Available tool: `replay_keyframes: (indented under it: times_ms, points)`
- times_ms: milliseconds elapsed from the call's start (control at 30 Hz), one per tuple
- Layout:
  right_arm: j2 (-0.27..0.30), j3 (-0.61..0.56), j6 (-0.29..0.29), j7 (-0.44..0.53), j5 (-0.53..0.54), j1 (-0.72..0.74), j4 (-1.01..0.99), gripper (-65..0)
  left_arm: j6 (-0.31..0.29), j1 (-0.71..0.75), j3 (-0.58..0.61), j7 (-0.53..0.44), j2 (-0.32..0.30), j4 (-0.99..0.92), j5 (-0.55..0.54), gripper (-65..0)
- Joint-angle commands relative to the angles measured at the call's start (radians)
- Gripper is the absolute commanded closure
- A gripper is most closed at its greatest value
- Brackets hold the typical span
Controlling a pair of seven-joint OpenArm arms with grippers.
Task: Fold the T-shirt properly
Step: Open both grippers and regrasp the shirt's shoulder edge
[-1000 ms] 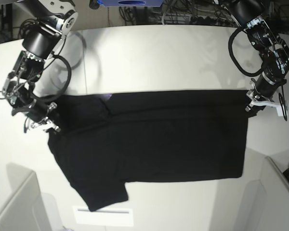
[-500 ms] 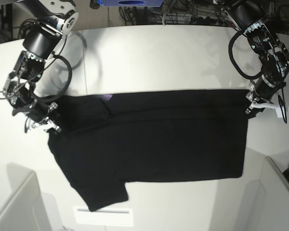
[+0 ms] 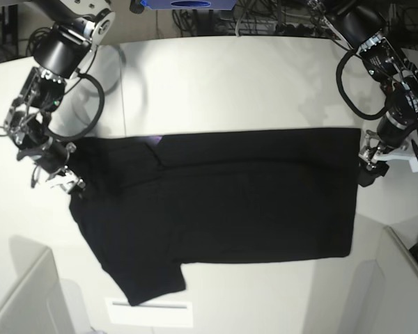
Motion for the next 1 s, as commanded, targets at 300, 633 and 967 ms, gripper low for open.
replay_keyframes:
  times_ms: [300, 633, 967]
  points:
    - [-0.111, 0.175, 0.004, 0.019, 0.084, -0.228, 0.337, -26.3, -0.013, 0.216, -0.176, -0.01, -0.015, 0.012, -0.258, -53.3]
    - [-0.164, 0.267, 0.004, -0.002, 0.083, -0.33, 0.351, -26.7, -0.059, 0.302, -0.172, -0.01, -0.036, -0.014, -0.265, -53.5]
    - [-0.172, 0.267, 0.004, -0.06, 0.091, -0.337, 0.352, -26.3, -0.061, 0.219, -0.106, -0.009, -0.035, -0.035, -0.15, -53.5]
